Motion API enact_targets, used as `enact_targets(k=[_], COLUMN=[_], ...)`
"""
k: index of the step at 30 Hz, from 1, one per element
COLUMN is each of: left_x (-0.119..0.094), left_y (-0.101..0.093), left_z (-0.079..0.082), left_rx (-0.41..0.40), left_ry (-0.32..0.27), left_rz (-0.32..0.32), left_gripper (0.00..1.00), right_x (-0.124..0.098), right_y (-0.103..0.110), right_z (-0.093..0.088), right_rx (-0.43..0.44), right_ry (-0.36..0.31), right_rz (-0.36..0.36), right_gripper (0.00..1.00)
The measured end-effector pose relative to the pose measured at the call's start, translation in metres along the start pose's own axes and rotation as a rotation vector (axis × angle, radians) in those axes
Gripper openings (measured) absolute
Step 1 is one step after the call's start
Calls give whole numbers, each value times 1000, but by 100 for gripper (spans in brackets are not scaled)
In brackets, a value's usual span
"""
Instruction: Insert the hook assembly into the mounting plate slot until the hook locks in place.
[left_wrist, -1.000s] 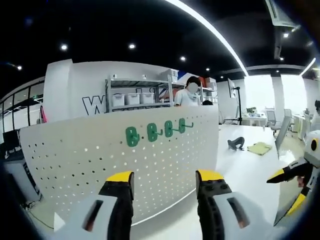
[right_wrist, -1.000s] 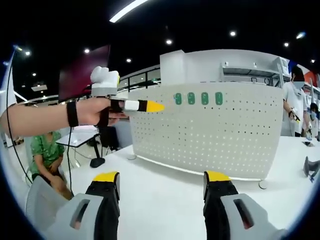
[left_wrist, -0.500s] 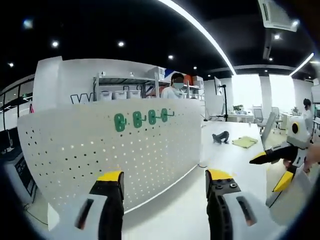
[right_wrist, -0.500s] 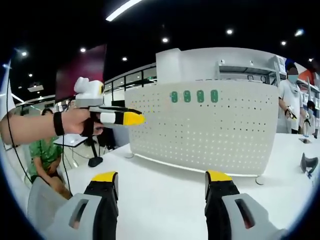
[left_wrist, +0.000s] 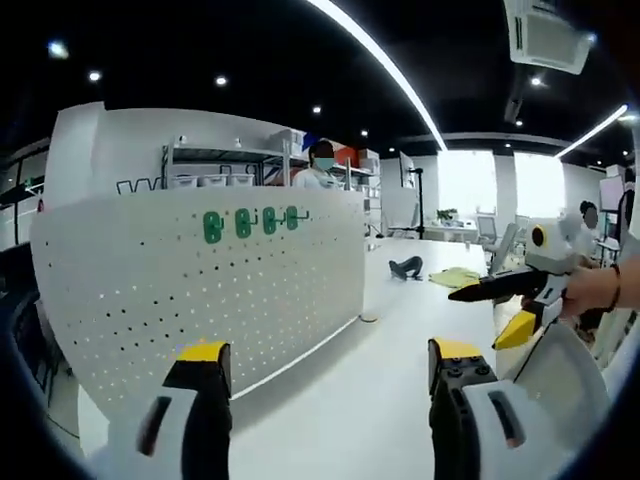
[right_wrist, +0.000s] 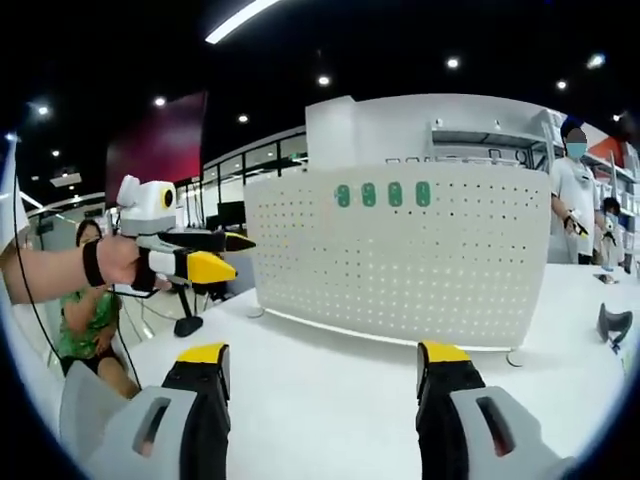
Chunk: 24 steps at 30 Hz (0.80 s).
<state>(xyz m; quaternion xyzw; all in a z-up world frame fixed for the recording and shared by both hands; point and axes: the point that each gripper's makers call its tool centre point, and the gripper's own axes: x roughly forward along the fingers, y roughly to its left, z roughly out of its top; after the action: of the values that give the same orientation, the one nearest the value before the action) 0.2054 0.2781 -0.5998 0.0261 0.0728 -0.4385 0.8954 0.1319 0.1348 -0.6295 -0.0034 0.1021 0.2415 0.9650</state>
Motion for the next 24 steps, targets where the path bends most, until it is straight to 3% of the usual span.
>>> enact_targets(k=[6, 9, 15, 24], left_x=[-25, -37, -58, -86], left_y=[-9, -13, -24, -17], left_z=[-19, -15, -18, -17], left_rx=[-17, -40, -19, -30], left_ry=[58, 26, 42, 40], left_rz=[-27, -24, -29, 28], left_gripper=[86, 86, 89, 90], right_x=[-4, -6, -11, -15], right_y=[-2, -2, -1, -3], right_z=[-3, -4, -6, -3], right_rx=[11, 15, 0, -5], right_ry=[18, 16, 25, 17], right_rz=[3, -1, 6, 11], right_gripper=[79, 79, 80, 81])
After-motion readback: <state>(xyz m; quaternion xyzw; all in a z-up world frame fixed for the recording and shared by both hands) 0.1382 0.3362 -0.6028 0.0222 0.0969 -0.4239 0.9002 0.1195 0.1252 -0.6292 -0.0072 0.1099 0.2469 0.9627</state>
